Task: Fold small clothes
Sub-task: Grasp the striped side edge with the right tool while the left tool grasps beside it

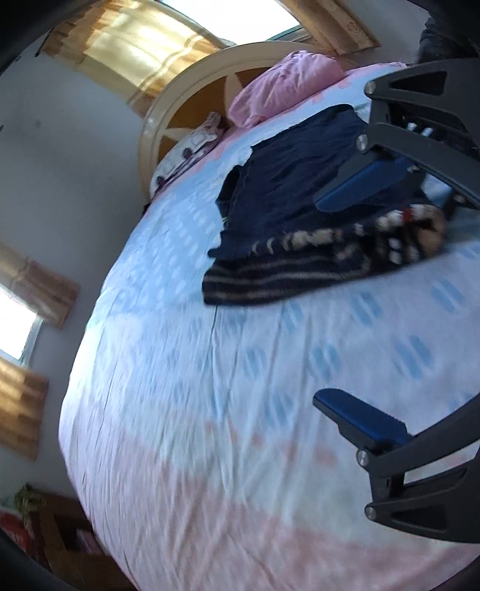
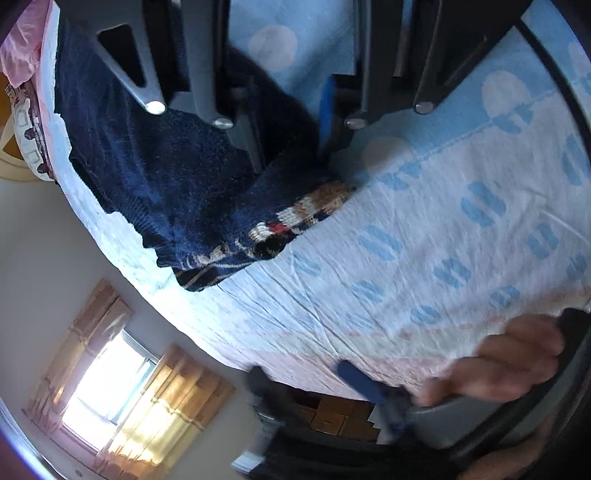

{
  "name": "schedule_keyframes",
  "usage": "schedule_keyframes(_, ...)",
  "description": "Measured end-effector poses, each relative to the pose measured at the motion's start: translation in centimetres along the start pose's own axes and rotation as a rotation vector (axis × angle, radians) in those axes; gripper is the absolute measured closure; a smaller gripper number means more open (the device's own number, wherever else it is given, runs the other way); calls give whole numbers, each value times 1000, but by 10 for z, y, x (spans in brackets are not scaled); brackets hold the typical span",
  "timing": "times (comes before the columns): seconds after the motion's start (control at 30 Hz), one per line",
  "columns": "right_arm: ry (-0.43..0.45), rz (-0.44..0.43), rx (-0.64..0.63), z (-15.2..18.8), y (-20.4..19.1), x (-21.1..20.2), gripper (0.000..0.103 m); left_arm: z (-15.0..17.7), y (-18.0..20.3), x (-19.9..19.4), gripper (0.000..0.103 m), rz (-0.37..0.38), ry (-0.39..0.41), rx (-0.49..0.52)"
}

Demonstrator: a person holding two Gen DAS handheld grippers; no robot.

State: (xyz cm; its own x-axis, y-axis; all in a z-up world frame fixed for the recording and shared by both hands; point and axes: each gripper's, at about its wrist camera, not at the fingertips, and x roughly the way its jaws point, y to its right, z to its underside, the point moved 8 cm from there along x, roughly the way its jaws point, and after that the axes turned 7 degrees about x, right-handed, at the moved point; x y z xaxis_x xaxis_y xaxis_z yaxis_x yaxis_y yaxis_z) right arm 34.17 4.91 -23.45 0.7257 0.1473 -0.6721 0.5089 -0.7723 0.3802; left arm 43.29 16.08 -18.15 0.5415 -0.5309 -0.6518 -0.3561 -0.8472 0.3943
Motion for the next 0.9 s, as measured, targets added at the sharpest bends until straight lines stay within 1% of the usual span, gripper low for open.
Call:
schedule_keyframes(0.13,7,9,-3,1,-1,2,79,-14,10,40,4,10,-50,31)
schedule_keyframes(0.23,9,9,-2,1,-1,2,79,-21,9,65,4,33,-68,-1)
schedule_keyframes(0.33,10,-1,9,2,-1,1,79,-26,10,80,4,73,-82,-34)
schedule_keyframes(0.4,12,3,5,2,-2,2,79,-28,13,87,4,83,-84,-32)
schedule_keyframes(0.57,17,26,-15,2,-5,1,79,-31,24,99,4,155,-99,-20)
schedule_keyframes(0.63,18,27,-16,3,-7,1,79,-29,24,105,6,166,-117,-27)
schedule_keyframes(0.67,19,28,-16,3,-8,0,79,-30,24,106,8,166,-111,-23)
schedule_keyframes(0.7,19,29,-17,3,-8,0,79,-30,24,105,18,159,-105,-15)
schedule_keyframes(0.73,20,31,-19,3,-9,-1,79,-29,25,104,31,171,-110,-16)
schedule_keyframes(0.77,20,32,-20,3,-10,-2,79,-27,25,106,37,185,-121,-17)
schedule_keyframes(0.8,21,35,-23,3,-10,-2,79,-27,24,107,49,179,-121,-16)
schedule_keyframes(0.83,21,38,-25,3,-12,-3,79,-27,20,106,66,159,-112,-26)
schedule_keyframes(0.9,22,42,-31,3,-13,-4,79,-28,18,105,81,172,-101,-47)
